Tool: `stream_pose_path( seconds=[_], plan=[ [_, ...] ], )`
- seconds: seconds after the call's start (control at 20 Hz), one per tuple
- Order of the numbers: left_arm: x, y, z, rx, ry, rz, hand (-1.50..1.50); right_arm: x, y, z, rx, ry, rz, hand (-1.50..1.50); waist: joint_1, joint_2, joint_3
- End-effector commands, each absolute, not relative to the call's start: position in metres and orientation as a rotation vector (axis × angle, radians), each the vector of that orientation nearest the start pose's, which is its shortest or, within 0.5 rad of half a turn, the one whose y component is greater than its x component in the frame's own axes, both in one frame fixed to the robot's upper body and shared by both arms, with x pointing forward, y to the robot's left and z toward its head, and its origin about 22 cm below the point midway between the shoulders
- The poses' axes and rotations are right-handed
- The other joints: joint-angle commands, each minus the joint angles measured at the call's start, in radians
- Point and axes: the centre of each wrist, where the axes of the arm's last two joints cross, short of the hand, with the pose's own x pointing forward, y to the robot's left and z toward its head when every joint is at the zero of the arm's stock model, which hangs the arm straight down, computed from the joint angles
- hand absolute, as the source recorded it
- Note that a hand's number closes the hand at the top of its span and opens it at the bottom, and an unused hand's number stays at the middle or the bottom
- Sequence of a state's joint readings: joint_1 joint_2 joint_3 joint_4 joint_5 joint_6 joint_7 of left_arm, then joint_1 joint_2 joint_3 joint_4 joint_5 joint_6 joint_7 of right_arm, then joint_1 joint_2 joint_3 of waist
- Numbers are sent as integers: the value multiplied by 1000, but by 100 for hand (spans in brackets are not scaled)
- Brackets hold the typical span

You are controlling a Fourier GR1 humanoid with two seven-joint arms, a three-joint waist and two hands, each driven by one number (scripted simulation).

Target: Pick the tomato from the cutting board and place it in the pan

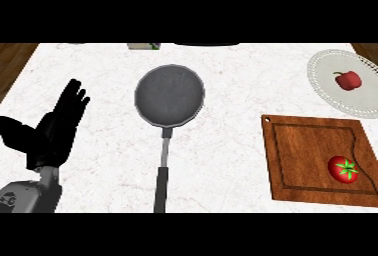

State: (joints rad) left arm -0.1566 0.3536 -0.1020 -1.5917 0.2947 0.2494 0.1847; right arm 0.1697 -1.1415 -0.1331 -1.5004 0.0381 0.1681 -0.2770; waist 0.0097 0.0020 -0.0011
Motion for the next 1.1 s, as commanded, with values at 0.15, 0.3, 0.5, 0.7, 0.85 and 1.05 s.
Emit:
stream_pose_path(
  seconds=[0.15, 0.3, 0.5, 0.7, 0.85, 1.05],
  plan=[
    [283, 269, 63, 89, -1532, 35, 0, 219, -432, 147, -654, -1002, 1274, -150, 11, 4, 0],
    [270, 258, 76, 100, -1526, 41, 0, 224, -426, 149, -630, -957, 1315, -150, 6, -2, 1],
    [267, 273, 68, 104, -1525, 54, 0, 213, -402, 139, -654, -960, 1376, -150, -13, -4, 1],
    [272, 268, 60, 121, -1510, 37, 0, 210, -395, 150, -783, -877, 1453, -150, -20, -4, 1],
    [275, 278, 64, 103, -1525, 52, 0, 212, -365, 149, -850, -866, 1446, -150, -13, -3, 0],
    [275, 252, 68, 103, -1510, 35, 0, 228, -366, 144, -836, -880, 1422, -150, -5, -1, 1]
  ],
)
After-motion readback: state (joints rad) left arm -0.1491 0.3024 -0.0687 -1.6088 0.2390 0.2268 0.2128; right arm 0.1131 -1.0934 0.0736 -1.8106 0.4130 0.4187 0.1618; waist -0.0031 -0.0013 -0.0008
